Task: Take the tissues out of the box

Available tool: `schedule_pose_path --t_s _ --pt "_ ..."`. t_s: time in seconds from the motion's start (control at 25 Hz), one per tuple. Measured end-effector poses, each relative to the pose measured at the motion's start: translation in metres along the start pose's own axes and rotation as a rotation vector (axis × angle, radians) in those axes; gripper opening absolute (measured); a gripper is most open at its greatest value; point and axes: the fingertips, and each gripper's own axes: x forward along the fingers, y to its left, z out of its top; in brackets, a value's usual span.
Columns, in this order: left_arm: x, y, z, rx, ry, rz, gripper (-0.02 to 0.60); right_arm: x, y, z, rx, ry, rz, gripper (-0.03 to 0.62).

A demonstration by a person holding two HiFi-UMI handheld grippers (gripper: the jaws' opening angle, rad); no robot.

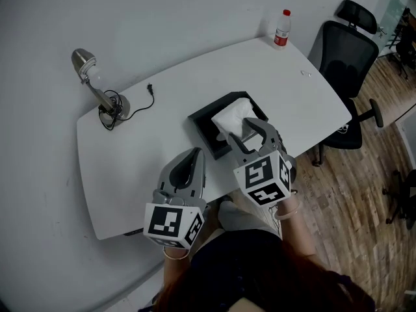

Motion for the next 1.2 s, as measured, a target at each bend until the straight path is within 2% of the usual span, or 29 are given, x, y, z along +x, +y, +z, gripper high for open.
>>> schedule_pose_path --t_s 0.44,1.2 --pt "-0.042 -0.025 0.001 0.01 -0.017 0.018 0.026 -0.045 0.018 0.01 0.004 -0.085 -0.024 0.207" --pt "-0.108 -0.065 0.004 0.003 -0.079 0.035 0.026 -0.123 0.05 0.023 -0.035 -0.169 -0.059 0.202"
